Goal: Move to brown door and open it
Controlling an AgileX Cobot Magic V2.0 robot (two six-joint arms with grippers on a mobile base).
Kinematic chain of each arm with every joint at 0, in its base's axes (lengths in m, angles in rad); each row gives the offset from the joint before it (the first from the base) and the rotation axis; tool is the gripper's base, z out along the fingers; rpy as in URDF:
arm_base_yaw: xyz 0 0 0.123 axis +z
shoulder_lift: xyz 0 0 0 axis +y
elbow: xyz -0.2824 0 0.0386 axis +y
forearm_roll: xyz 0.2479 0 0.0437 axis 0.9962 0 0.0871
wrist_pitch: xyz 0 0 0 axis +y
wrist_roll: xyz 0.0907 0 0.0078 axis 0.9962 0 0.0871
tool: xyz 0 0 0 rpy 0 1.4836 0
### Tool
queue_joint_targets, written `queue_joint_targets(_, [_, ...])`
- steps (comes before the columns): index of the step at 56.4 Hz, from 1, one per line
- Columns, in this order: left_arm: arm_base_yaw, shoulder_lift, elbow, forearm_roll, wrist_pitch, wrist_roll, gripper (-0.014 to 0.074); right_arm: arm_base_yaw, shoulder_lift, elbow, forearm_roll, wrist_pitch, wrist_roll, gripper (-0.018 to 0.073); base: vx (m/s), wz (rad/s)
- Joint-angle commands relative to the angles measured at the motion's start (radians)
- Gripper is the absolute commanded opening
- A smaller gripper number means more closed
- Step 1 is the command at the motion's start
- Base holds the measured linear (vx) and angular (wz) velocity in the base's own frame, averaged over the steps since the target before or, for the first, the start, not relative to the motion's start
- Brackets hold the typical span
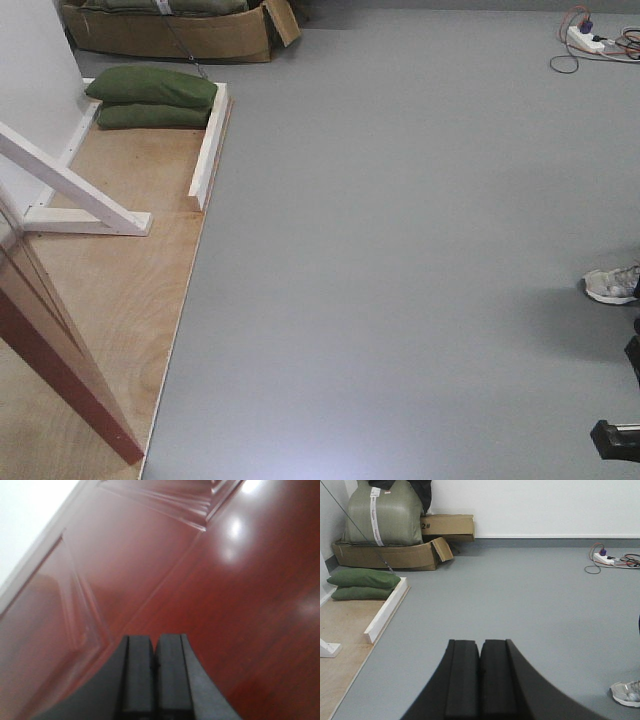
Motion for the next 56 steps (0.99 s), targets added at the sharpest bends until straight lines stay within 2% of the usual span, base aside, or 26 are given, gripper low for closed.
queue_joint_targets(1, [-0.036,-0.018,-0.032,-0.030,0.019,-0.002,-0.0003,-0.001,-0.010,0.005,-0.001,-0.082,-0.006,0.0000,0.00,0.00])
queue_joint_targets(26, [-0.130,-0.010,-0.032,-0.030,0.099,-0.002,-0.0003,-0.001,-0.010,0.005,-0.001,-0.082,-0.006,0.0000,0.00,0.00])
queue_joint_targets(32, [-0.130,-0.010,-0.032,-0.030,0.140,-0.002,-0.0003,-0.001,-0.010,0.005,-0.001,-0.082,-0.006,0.0000,0.00,0.00])
queue_joint_targets(56, [-0.129,-0.010,-0.032,-0.030,0.138,-0.002,-0.0003,-0.001,-0.010,0.005,-0.001,-0.082,-0.006,0.0000,0.00,0.00])
